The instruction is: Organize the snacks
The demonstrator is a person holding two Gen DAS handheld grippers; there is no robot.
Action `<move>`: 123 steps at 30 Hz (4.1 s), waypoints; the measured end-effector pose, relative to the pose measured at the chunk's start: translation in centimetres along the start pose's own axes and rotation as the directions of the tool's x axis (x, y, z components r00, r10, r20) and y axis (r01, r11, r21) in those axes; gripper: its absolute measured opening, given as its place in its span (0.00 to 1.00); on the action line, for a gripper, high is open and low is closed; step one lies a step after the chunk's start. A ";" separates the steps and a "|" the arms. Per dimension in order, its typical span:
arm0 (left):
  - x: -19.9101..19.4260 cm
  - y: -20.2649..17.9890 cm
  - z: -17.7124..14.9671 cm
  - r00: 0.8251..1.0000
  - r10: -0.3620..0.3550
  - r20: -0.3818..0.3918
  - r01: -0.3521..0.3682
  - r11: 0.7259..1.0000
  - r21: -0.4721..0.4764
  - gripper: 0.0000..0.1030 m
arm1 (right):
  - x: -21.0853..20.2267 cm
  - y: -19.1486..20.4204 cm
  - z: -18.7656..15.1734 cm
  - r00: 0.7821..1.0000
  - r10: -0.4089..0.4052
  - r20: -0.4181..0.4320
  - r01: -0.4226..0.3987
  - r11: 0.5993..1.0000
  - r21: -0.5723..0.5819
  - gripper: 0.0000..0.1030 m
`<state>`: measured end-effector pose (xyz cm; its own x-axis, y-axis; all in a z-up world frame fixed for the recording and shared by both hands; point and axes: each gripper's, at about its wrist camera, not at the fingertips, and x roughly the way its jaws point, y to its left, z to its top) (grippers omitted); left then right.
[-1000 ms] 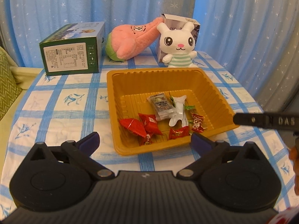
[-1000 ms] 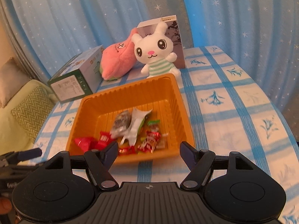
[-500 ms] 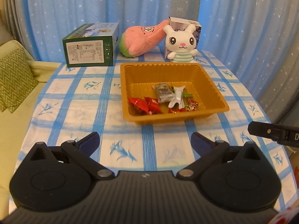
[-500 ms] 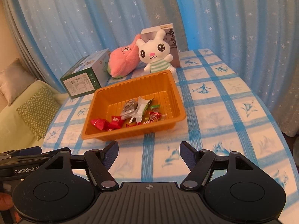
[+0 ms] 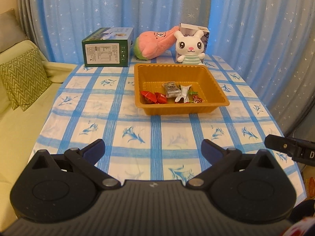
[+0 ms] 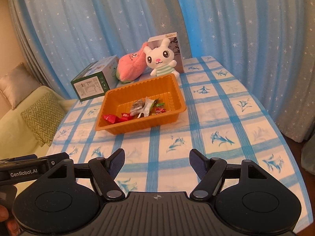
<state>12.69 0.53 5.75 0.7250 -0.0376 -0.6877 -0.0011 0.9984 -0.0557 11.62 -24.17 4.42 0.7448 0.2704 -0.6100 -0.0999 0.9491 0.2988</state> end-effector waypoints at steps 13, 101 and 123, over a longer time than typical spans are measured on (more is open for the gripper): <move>-3.9 -0.1 -1.6 0.999 0.021 0.027 -0.021 1.000 -0.001 1.00 | -3.5 2.2 -1.7 1.000 -0.010 0.005 0.011 0.997 -0.077 0.70; -5.7 -0.4 -2.6 0.999 0.004 0.034 -0.005 1.000 0.030 1.00 | -4.5 3.2 -2.1 1.000 -0.021 0.003 0.021 0.992 -0.127 0.70; -5.7 -0.4 -2.6 0.999 0.004 0.035 -0.005 1.000 0.031 1.00 | -4.5 3.1 -2.1 1.000 -0.021 0.001 0.021 0.992 -0.126 0.70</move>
<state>6.74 0.22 7.84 0.7486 -0.0321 -0.6623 0.0164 0.9994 -0.0300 6.52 -22.07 6.54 0.7476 0.2502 -0.6152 -0.1664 0.9673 0.1912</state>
